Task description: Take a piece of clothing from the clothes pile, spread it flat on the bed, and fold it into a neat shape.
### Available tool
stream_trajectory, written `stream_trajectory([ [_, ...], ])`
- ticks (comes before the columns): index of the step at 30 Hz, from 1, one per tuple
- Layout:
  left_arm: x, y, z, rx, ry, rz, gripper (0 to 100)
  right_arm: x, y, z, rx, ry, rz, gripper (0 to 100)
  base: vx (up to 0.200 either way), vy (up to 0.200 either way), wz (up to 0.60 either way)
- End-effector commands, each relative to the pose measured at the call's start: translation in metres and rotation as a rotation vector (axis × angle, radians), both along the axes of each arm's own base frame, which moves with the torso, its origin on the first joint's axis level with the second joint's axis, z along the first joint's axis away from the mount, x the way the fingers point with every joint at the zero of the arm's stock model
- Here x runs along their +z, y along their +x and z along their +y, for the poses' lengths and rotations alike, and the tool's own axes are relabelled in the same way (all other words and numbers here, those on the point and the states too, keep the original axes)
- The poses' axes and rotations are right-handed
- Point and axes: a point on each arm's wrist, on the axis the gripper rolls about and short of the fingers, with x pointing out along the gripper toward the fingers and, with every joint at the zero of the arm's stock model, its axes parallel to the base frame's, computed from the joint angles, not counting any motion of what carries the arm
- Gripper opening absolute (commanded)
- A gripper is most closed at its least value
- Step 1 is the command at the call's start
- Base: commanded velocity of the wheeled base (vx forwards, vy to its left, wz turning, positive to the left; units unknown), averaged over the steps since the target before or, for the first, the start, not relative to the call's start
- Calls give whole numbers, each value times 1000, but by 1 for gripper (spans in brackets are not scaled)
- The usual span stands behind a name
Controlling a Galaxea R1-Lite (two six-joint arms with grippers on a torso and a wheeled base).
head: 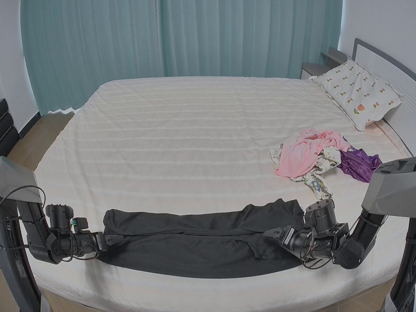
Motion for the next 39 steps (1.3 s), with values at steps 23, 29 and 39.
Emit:
stream_trajectory([
  [23, -10, -1, 22, 126, 42, 17, 0, 0, 0, 0, 0, 0, 2, 100, 0, 0, 0],
  [29, -12, -4, 20, 122, 41, 30, 100, 1, 2, -2, -9, 3, -3, 100, 0, 0, 0],
  [39, -5, 0, 22, 152, 4, -1, 100, 3, 23, -32, -113, 2, -59, 100, 0, 0, 0],
])
